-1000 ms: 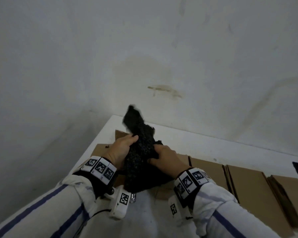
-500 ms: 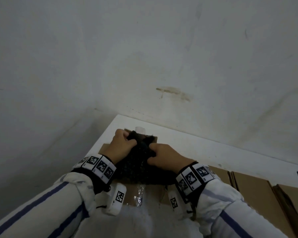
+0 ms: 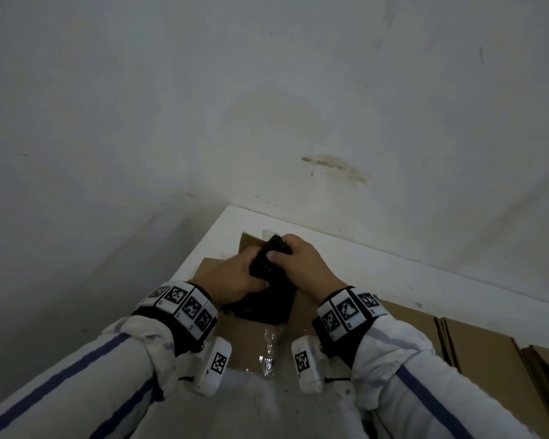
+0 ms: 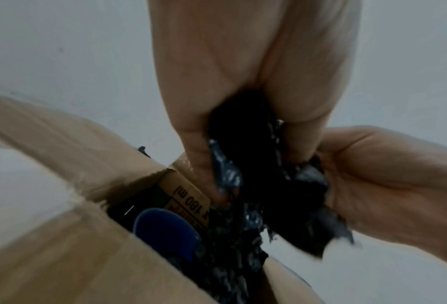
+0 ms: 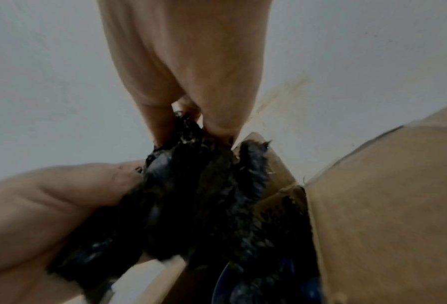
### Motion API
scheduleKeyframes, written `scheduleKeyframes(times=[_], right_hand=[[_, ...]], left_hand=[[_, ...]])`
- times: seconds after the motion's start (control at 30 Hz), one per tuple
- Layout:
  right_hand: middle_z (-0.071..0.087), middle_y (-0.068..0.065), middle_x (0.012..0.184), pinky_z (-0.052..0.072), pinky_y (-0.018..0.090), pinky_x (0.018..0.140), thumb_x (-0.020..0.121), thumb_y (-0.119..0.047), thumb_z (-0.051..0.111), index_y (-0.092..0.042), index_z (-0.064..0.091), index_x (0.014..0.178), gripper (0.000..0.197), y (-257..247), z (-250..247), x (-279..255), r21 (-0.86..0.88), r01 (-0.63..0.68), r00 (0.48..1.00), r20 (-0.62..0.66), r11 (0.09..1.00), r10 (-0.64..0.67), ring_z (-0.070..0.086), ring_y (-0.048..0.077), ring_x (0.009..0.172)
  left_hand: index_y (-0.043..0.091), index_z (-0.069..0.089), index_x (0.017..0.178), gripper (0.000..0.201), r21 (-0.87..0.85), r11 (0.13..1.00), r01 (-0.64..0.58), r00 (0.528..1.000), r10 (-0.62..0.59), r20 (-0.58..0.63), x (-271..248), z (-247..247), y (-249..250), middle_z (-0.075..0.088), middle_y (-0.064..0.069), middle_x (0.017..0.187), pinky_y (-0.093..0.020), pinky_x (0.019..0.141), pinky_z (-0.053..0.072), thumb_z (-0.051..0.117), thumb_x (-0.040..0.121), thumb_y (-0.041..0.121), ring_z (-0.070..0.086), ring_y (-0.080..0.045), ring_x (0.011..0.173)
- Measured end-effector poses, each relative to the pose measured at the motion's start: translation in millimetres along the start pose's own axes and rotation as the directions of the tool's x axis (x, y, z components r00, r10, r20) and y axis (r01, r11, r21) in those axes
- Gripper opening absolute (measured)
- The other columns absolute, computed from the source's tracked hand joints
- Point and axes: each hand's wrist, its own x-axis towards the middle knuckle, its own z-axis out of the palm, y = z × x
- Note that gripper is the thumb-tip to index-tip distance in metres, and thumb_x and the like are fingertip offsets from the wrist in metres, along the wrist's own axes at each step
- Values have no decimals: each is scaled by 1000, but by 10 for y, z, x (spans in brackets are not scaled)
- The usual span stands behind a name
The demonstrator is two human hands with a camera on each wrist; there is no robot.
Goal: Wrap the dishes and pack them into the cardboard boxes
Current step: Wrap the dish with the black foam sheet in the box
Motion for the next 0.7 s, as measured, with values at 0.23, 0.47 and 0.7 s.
scheduleKeyframes(times=[0.23,0.47,0.7], right_hand=[[51,5,109,47,22,74,78,-2,65,-16,39,128,59,-53,61,43,-175,93,943,332,980,-30,54,18,98],[55,13,109,41,30,70,87,-9,52,-8,46,115,28,-33,269,87,-543,278,960,181,792,-213,58,30,92],[33,10,145,41,30,65,88,-6,48,-5,53,112,24,95,304,64,-676,294,938,70,675,-339,56,36,104]], left_hand=[[26,52,100,27,-63,997,44,974,-57,-219,35,-145,-202,61,4,92,-32,80,47,63,85,8,59,-17,89],[22,43,105,41,-114,987,116,969,-137,-203,-30,-161,-272,61,-10,96,-40,74,52,54,65,22,62,-28,88],[18,43,100,31,-193,975,111,981,-138,-135,98,-331,-333,54,-12,116,-43,89,48,45,82,-7,54,-30,109]])
